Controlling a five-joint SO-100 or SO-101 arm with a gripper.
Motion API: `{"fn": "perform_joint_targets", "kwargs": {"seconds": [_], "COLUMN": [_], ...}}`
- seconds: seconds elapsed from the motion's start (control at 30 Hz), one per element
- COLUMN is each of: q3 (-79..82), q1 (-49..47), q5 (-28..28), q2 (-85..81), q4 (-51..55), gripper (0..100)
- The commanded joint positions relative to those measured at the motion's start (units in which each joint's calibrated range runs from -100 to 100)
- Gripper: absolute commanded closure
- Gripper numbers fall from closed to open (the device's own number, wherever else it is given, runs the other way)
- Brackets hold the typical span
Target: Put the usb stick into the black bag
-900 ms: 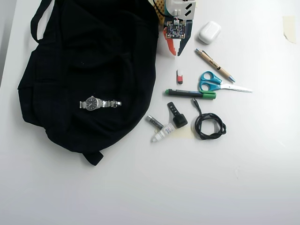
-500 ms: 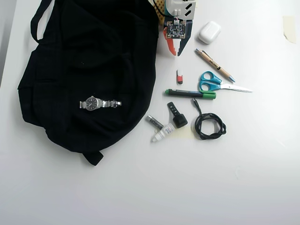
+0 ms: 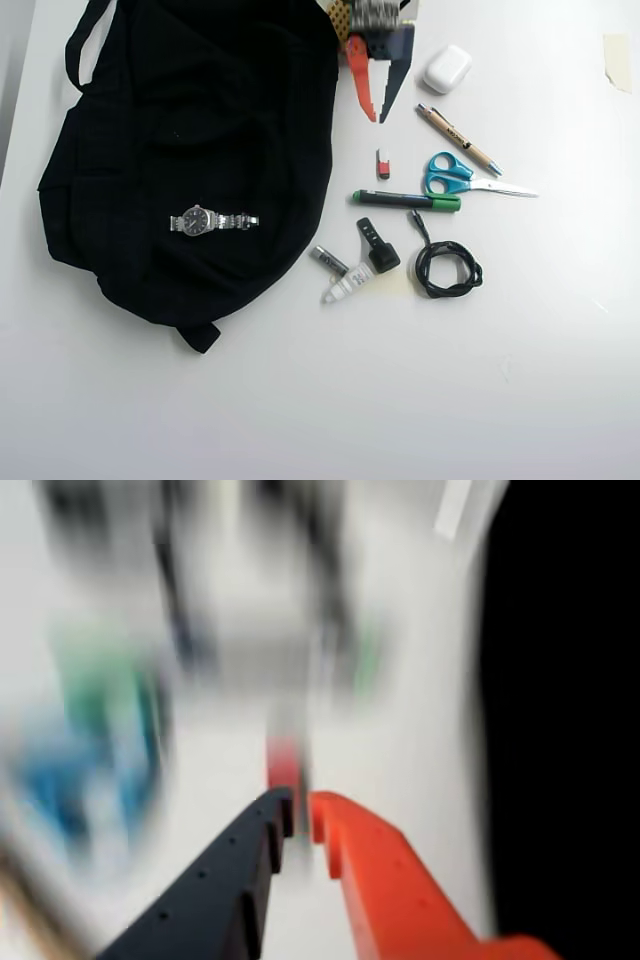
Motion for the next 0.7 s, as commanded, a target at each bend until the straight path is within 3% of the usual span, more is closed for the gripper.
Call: {"fn": "perform_joint_targets", "kwargs": {"seconds": [0.0, 0.17, 0.33, 0.5, 0.67], "q3": [-12.12, -18.14, -16.25, -12.30, -11.67], "q1": [2.39, 0.07, -5.91, -17.58, -17.43], "q5": [0.72, -5.36, -22.30, -25.13, -23.66], "q2": [5.88, 22.39, 36.58, 40.07, 40.23], "q4": [-11.94, -10.22, -9.10, -3.59, 1.07], "gripper": [98, 97, 91, 92, 86]}}
